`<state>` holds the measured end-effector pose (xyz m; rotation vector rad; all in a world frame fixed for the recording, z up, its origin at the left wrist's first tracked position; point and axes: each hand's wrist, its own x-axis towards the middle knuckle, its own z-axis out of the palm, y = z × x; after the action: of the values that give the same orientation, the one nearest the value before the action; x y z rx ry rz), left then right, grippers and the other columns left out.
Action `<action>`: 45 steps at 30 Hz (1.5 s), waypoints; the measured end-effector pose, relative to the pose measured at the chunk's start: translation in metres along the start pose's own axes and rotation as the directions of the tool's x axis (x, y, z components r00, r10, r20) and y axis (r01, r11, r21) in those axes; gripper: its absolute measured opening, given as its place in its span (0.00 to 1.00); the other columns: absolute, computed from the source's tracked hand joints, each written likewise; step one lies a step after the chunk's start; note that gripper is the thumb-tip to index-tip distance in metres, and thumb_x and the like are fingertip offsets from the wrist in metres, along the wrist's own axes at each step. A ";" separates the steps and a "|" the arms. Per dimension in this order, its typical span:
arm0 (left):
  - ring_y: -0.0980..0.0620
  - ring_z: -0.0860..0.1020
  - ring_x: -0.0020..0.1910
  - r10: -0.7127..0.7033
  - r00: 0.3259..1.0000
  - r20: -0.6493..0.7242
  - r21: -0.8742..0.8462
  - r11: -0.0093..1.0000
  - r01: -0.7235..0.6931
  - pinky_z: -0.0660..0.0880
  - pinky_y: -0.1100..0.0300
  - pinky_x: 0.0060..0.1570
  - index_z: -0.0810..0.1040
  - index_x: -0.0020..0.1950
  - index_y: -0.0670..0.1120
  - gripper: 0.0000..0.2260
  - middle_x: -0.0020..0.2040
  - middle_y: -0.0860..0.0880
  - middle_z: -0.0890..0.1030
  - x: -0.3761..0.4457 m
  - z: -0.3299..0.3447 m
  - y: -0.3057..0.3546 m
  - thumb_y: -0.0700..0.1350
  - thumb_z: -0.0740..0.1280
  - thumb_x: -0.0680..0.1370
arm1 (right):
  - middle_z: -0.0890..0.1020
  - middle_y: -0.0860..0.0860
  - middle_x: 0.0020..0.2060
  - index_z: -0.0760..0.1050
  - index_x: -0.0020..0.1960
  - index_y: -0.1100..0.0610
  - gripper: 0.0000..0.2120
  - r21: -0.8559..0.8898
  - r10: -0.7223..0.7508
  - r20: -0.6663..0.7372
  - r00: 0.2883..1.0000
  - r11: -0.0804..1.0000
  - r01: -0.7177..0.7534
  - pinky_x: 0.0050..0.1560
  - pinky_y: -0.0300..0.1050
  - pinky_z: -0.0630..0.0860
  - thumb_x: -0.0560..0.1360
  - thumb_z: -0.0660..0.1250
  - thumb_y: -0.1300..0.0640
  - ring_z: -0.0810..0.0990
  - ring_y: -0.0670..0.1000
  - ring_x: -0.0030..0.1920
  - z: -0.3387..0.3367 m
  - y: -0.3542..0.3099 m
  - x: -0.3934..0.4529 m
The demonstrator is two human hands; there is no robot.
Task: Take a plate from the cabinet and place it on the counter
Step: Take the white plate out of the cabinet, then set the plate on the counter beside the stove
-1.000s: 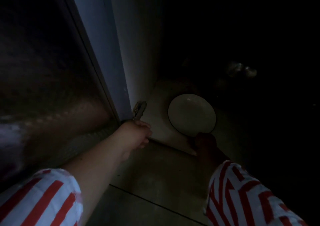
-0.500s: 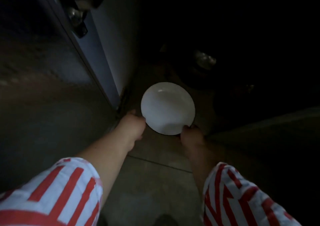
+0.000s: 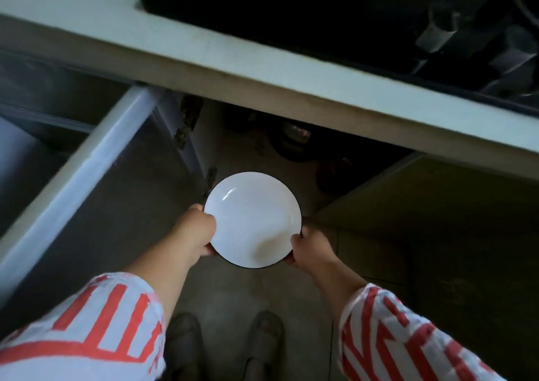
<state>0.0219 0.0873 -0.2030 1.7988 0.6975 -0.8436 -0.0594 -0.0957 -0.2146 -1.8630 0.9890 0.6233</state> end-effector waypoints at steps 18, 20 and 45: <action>0.36 0.69 0.67 0.079 0.994 0.073 0.101 0.991 -0.087 0.80 0.52 0.36 0.60 0.74 0.42 0.28 0.75 0.41 0.63 -0.167 -0.128 0.046 0.30 0.58 0.74 | 0.75 0.52 0.31 0.72 0.43 0.59 0.08 -0.132 -0.163 -0.012 0.987 0.978 0.160 0.25 0.35 0.71 0.78 0.57 0.61 0.75 0.50 0.30 -0.034 -0.093 -0.179; 0.36 0.70 0.66 0.122 0.989 0.087 0.083 0.988 -0.129 0.79 0.55 0.30 0.61 0.73 0.43 0.28 0.74 0.41 0.63 -0.177 -0.151 0.053 0.31 0.59 0.74 | 0.74 0.51 0.29 0.71 0.37 0.56 0.11 -0.092 -0.200 -0.037 0.979 0.976 0.196 0.21 0.32 0.69 0.77 0.57 0.61 0.74 0.47 0.25 -0.027 -0.109 -0.195; 0.51 0.79 0.37 0.360 0.899 -0.249 -0.320 0.846 -0.427 0.77 0.58 0.33 0.77 0.55 0.47 0.15 0.43 0.49 0.81 -0.083 -0.285 0.269 0.36 0.55 0.75 | 0.80 0.54 0.30 0.72 0.51 0.62 0.09 -0.017 -0.473 -0.025 0.881 0.881 0.473 0.37 0.46 0.74 0.75 0.54 0.65 0.77 0.51 0.29 0.007 -0.422 -0.099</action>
<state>0.2470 0.2545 0.0834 1.6034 0.5258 -0.2503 0.2377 0.0605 0.0601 -2.0281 0.5089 0.3046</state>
